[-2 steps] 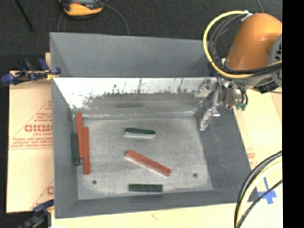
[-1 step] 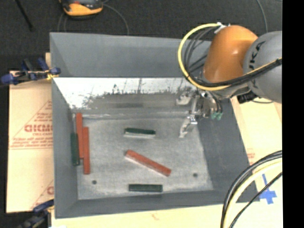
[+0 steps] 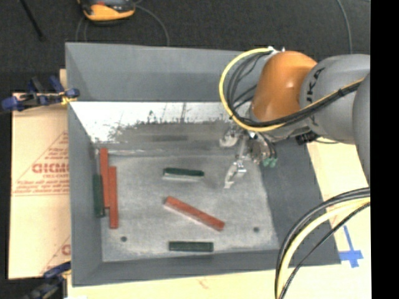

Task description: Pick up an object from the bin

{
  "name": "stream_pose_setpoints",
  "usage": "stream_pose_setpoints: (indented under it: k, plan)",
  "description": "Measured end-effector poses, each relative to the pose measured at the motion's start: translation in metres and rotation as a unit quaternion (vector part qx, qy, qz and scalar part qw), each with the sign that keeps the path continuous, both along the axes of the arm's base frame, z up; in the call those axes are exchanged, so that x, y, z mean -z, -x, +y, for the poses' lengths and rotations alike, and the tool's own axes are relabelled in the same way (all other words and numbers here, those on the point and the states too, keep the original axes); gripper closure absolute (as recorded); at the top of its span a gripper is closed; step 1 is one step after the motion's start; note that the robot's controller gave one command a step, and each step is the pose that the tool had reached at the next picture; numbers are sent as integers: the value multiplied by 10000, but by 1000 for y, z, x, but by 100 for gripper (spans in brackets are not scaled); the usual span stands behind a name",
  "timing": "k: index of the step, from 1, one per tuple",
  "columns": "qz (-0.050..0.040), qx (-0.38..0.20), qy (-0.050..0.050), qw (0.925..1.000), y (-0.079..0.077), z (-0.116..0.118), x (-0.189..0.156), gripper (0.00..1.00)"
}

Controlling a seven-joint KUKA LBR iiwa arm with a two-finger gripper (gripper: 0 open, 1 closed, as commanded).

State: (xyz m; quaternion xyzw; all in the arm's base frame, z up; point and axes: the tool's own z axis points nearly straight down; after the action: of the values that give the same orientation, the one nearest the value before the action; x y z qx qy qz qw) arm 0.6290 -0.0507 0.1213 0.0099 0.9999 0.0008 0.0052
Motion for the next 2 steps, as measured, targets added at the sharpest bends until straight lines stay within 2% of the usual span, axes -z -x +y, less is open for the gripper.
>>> stream_pose_setpoints:
  k: [1,2]
  plan:
    - [47,-669,21,9977,-14,29,41,100]
    - [-75,-670,29,9977,-17,29,43,0]
